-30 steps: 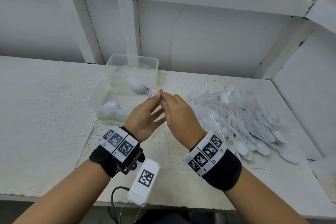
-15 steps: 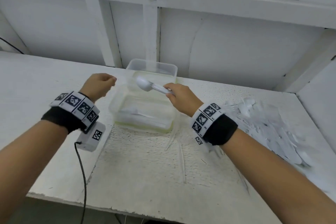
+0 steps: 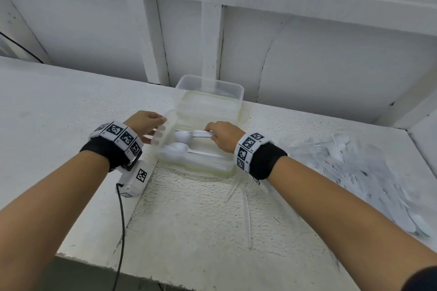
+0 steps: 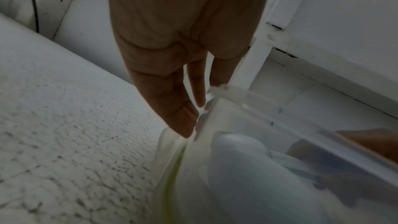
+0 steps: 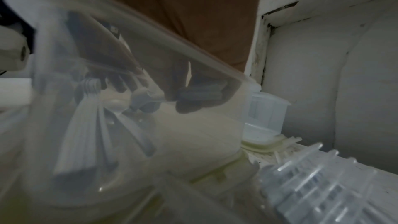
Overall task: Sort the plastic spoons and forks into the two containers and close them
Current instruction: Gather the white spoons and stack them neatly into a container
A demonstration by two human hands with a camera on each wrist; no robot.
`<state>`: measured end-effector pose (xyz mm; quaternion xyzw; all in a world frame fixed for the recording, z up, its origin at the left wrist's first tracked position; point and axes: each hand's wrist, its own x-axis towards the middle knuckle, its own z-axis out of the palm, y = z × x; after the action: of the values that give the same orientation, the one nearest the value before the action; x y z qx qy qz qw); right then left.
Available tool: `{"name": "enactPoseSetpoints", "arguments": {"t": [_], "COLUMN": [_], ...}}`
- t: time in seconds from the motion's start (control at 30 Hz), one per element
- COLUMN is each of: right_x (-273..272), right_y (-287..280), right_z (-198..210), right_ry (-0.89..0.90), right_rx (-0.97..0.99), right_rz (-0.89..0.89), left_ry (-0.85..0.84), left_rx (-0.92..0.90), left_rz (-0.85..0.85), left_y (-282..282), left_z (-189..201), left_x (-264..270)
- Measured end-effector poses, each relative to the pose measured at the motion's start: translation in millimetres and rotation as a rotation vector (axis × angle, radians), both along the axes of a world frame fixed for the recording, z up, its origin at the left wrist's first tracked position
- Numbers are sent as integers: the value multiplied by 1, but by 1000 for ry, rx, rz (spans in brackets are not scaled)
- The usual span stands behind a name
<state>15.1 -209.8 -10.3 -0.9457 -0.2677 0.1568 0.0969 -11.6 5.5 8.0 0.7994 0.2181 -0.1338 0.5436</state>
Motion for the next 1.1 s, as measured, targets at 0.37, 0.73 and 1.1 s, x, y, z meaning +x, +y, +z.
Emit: {"name": "enactPoseSetpoints", "arguments": {"t": [0.37, 0.73, 1.1], "right_x": [0, -5, 0], "right_y": [-3, 1, -3], "right_z": [-6, -6, 6], "right_ry": [-168, -127, 24], "right_rx": [-73, -121, -23], "right_rz": [-25, -35, -24], "left_ry": [-175, 77, 83], "left_rx": [958, 1072, 892], "left_rz": [-752, -939, -907], "left_y": [-35, -54, -49], "left_z": [13, -1, 10], "left_x": [7, 15, 19]}}
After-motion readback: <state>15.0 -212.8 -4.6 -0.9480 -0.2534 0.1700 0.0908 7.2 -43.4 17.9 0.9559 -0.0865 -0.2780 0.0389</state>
